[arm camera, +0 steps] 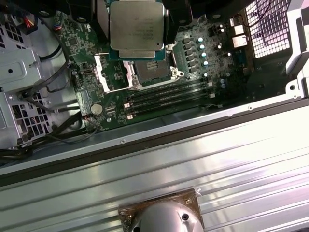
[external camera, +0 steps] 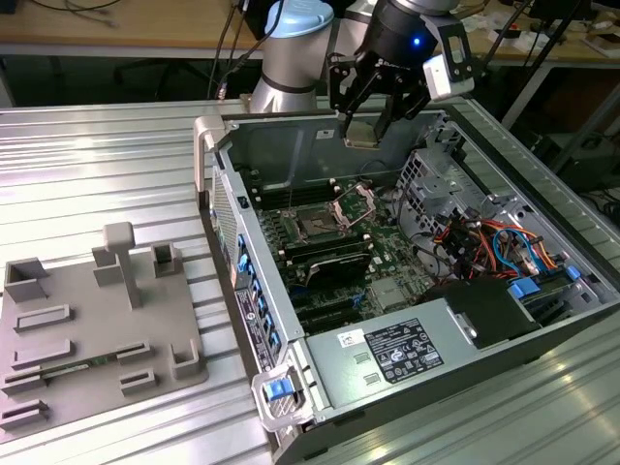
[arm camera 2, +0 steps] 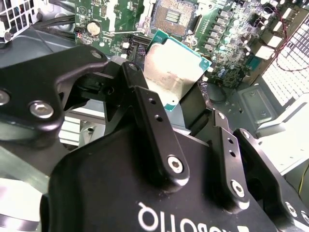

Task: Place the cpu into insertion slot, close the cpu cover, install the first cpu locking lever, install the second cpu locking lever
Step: 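Place the cpu into insertion slot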

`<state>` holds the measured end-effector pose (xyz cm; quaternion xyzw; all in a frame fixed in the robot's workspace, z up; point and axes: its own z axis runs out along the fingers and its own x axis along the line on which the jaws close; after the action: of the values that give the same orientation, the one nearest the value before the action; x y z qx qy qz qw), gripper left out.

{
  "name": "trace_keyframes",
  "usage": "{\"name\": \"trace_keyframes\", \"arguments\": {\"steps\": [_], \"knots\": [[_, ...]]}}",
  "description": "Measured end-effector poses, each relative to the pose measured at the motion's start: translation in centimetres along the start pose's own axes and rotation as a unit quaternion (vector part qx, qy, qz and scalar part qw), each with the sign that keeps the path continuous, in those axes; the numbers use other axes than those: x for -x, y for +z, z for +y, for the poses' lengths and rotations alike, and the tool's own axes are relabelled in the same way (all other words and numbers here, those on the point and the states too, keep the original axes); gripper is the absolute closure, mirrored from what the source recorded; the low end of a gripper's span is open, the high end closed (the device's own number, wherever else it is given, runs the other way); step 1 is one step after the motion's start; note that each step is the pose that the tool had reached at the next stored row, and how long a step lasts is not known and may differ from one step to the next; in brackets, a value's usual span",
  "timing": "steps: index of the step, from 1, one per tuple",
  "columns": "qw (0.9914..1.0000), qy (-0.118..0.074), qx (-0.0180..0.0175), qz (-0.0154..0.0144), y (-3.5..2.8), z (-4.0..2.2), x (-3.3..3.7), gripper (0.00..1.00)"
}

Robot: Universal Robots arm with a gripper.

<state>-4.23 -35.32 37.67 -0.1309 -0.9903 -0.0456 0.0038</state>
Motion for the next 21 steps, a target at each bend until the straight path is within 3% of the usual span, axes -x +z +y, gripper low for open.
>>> {"name": "trace_keyframes", "arguments": {"steps": [21], "knots": [[0.99936,0.036,0.0007,-0.0032,0.02,-0.13,-0.46,0.45]]}}
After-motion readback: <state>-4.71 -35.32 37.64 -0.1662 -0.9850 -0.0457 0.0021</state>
